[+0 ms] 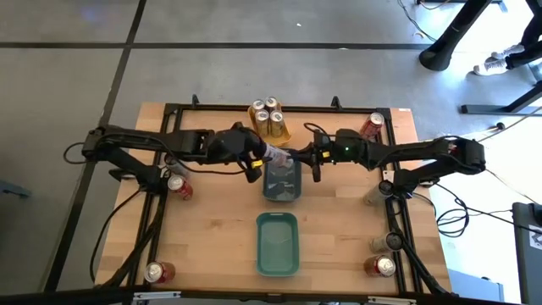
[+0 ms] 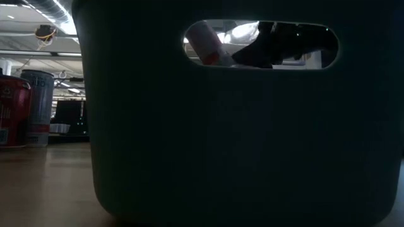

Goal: Sort soda cans
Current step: Put the top black soda can into the dark green bin, then put the top right black soda can into the dark green bin

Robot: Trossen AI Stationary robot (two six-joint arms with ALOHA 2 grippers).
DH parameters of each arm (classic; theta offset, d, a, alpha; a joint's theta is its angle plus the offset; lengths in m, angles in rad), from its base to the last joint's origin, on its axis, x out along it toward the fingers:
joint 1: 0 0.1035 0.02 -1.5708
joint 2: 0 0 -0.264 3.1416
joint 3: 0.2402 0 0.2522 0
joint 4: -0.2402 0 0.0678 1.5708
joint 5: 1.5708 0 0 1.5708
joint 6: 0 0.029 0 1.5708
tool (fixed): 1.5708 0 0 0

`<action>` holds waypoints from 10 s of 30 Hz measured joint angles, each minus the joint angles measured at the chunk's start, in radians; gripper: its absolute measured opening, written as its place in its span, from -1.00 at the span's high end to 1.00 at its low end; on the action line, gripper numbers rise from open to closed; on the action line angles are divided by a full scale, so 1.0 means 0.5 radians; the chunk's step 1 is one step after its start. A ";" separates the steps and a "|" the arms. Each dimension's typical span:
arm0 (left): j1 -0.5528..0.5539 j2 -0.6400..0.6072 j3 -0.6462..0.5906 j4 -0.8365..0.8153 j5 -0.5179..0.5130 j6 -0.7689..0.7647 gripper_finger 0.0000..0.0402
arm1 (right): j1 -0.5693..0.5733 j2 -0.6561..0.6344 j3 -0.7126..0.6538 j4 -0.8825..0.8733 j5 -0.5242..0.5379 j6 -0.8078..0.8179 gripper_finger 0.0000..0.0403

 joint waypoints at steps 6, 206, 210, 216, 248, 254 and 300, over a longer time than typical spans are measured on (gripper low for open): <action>0.016 0.035 -0.003 0.132 0.011 -0.007 -0.29 | 0.095 0.104 0.000 0.010 0.058 0.010 0.98; -0.407 0.048 0.001 -0.706 -0.780 -0.289 -0.47 | 0.625 -0.497 0.498 -4.094 0.101 0.526 -0.79; -0.407 0.048 0.001 -0.705 -0.780 -0.288 -0.47 | 0.625 -0.497 0.498 -4.091 0.101 0.530 -0.46; -0.438 0.060 0.000 -0.703 -0.777 -0.190 -0.47 | 0.625 -0.497 0.502 -4.094 0.099 0.559 -0.21; -0.317 0.185 0.001 0.096 0.031 0.004 -0.43 | 0.625 -0.223 1.171 -2.652 0.373 0.254 -0.21; -0.297 0.313 0.001 0.087 0.030 0.003 -0.36 | 0.625 -0.092 1.171 -2.361 0.353 0.122 -0.21; -0.314 0.238 0.005 -0.212 0.052 -0.139 -0.32 | 0.622 0.128 1.178 -1.855 0.777 -0.220 -0.21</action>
